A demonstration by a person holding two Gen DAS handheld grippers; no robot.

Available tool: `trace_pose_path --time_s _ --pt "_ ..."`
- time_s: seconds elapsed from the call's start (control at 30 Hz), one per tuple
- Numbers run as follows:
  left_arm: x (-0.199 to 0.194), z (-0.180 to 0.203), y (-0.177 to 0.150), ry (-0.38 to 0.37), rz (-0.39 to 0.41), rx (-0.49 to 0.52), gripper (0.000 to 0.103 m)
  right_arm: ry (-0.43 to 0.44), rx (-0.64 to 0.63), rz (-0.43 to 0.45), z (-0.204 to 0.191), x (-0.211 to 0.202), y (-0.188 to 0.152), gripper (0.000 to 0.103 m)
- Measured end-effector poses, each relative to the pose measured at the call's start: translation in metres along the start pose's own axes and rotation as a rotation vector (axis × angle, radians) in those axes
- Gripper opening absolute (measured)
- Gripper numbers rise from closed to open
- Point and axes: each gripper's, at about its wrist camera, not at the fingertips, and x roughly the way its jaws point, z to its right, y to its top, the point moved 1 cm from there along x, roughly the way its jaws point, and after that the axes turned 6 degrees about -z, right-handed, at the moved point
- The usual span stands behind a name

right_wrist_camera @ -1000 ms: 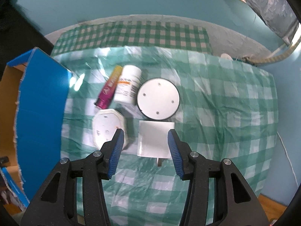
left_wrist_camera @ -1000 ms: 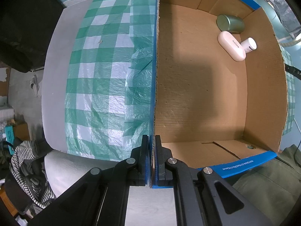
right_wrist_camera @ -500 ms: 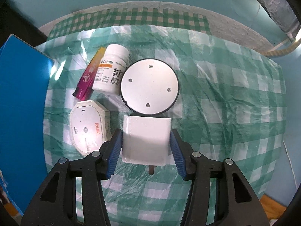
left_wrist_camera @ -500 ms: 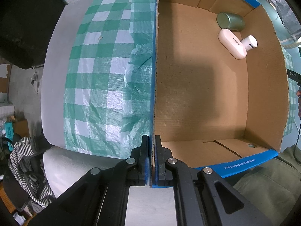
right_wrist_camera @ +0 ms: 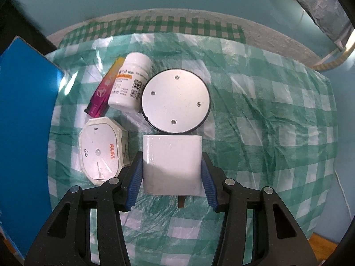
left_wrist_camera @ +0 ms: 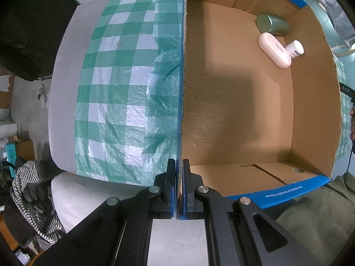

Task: Organize rigid objects
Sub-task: 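Close the right gripper on the white square block and lift it, then carry the white block into the box and release it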

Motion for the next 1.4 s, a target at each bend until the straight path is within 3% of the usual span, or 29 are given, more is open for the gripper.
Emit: trace_pose_path --time_s 0.97,1.4 --pt "-0.002 0.001 0.000 -0.013 0.014 0.016 0.005 0.031 -0.026 0.119 -0.023 -0.053 -0.004 0.049" --pt "-0.002 0.000 -0.001 -0.015 0.014 0.033 0.005 0.069 -0.083 0.185 -0.063 -0.086 0.010 0.049"
